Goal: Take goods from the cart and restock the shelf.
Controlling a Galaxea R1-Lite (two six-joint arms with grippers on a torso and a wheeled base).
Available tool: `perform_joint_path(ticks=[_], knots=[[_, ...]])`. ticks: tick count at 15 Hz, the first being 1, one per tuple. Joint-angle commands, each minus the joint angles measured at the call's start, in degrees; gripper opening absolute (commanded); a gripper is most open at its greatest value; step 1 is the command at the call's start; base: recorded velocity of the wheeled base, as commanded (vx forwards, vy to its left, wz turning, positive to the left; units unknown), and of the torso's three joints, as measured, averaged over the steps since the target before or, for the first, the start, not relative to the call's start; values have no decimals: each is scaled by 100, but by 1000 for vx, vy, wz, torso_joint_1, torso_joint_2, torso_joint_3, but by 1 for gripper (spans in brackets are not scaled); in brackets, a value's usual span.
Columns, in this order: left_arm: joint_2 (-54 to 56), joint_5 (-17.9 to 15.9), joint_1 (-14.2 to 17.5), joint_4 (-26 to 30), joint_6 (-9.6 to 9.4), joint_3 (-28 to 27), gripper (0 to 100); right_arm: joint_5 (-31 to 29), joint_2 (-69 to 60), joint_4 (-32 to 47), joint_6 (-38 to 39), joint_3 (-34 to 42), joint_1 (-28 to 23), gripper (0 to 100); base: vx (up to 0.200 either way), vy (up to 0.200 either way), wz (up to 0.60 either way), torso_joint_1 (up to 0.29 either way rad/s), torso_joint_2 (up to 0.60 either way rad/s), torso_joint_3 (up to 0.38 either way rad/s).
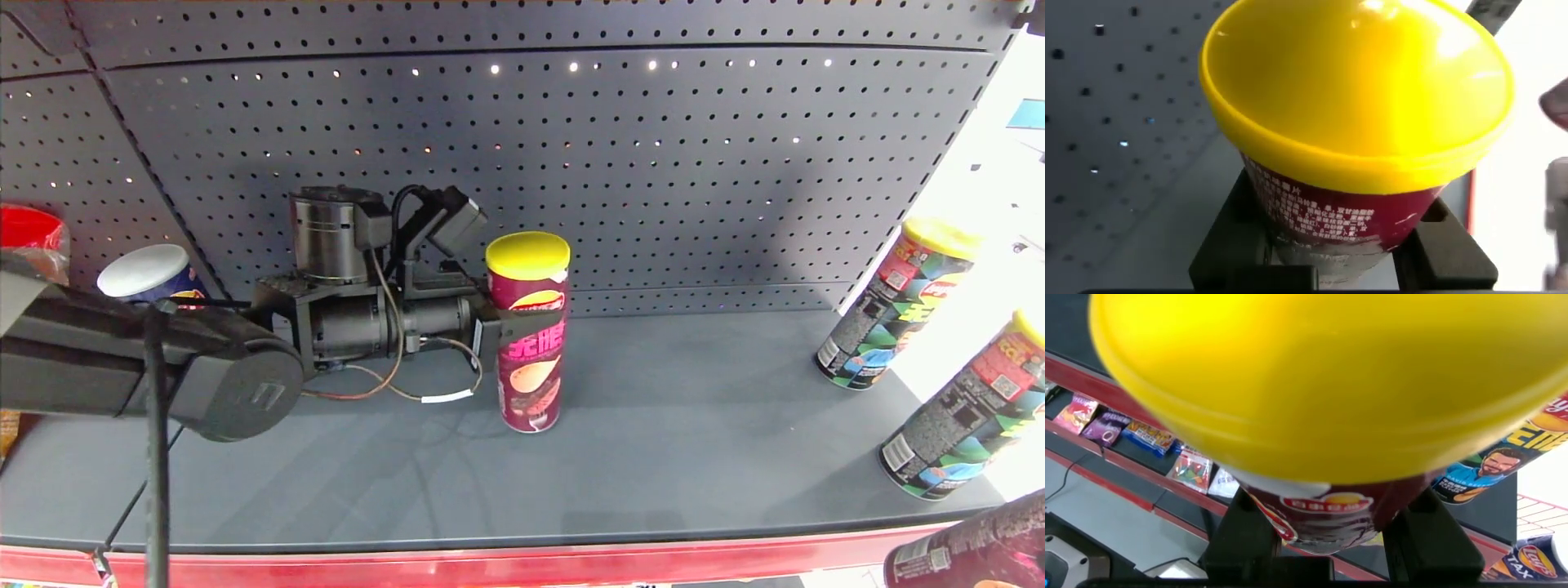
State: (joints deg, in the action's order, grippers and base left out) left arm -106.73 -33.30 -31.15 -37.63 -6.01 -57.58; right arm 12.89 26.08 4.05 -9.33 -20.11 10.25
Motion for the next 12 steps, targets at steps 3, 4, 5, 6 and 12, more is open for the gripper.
perform_joint_path(ticks=[3,4,5,6,12], knots=[[627,-115,-252,-16,12,563,0,12,56,-18,1,-1,12,0,0,0,0,0,0,0],[636,-159,-295,-25,3,625,0,12,64,-18,1,-10,3,0,0,0,0,0,0,0],[627,-220,-410,-236,3,765,0,12,73,-18,1,-28,12,0,0,0,0,0,0,0],[601,-229,-489,-420,12,880,0,21,91,-18,1,-36,12,0,0,0,0,0,0,0],[486,-212,-744,-719,-14,1293,0,21,143,-27,1,-54,12,0,0,0,0,0,0,0]])
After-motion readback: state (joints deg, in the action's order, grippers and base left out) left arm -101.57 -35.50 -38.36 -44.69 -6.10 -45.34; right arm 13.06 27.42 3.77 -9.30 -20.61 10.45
